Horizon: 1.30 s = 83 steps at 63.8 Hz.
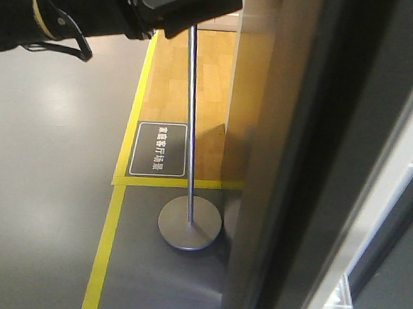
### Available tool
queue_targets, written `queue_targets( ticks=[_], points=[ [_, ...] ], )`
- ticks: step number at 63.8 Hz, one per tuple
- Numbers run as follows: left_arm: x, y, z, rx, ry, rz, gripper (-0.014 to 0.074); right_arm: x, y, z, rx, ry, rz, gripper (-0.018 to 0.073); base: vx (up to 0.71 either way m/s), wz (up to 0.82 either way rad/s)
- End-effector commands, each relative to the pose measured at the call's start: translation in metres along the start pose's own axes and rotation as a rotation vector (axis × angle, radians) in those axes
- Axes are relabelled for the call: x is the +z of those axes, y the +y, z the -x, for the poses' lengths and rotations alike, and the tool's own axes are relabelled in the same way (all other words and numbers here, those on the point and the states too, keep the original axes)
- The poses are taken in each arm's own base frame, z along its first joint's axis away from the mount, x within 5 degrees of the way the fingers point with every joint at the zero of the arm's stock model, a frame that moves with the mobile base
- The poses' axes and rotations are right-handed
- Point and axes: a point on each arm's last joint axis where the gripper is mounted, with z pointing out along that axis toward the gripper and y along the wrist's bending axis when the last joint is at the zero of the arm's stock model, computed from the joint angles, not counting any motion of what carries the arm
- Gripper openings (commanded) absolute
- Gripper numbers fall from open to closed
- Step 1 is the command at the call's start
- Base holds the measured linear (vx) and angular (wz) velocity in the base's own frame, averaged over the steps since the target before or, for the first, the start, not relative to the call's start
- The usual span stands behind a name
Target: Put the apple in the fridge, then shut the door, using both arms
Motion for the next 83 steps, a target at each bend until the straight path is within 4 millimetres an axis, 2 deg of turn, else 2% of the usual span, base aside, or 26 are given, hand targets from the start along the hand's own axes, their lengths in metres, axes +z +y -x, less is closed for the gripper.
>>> queue_targets(
  ticks=[1, 23, 35, 42, 47, 54, 63, 70, 83],
  points=[
    [-0.004, -0.029, 0.020, 0.051, -0.083, -0.047, 0.0417, 0.000, -0.001, 0.013, 0.027, -0.079, -0.018, -0.0003, 0.00, 0.00],
    [-0.001, -0.029, 0.018, 0.052, -0.077, -0.042, 0.0417, 0.000, -0.001, 0.013, 0.023, -0.081, -0.021, -0.0003, 0.00, 0.00],
    [0.000, -0.026, 0.018, 0.062, -0.068, -0.007, 0.0417, 0.012, -0.007, 0.016, 0.007, -0.041, -0.040, 0.0015, 0.00, 0.00],
    [0.000, -0.023, 0.017, 0.070, -0.064, 0.021, 0.0417, 0.025, -0.012, 0.023, 0.024, 0.007, -0.050, 0.0071, 0.00, 0.00],
    [-0.001, -0.022, 0.018, 0.071, -0.069, 0.033, 0.0417, 0.034, -0.015, 0.033, -0.008, 0.030, -0.053, 0.0145, 0.00, 0.00],
    [-0.001, -0.021, 0.019, 0.070, -0.083, 0.052, 0.0417, 0.050, -0.016, 0.052, -0.056, 0.041, -0.032, 0.0295, 0.00, 0.00],
    [-0.001, -0.020, 0.020, 0.070, -0.090, 0.062, 0.0417, 0.072, -0.020, 0.065, -0.076, 0.071, 0.012, 0.0456, 0.00, 0.00],
    [-0.001, -0.020, 0.020, 0.070, -0.090, 0.062, 0.0417, 0.089, -0.027, 0.067, -0.079, 0.090, 0.017, 0.0501, 0.00, 0.00],
    [-0.001, -0.020, 0.020, 0.070, -0.090, 0.062, 0.0417, 0.108, -0.043, 0.071, -0.097, 0.081, -0.065, 0.0500, 0.00, 0.00]
  ],
)
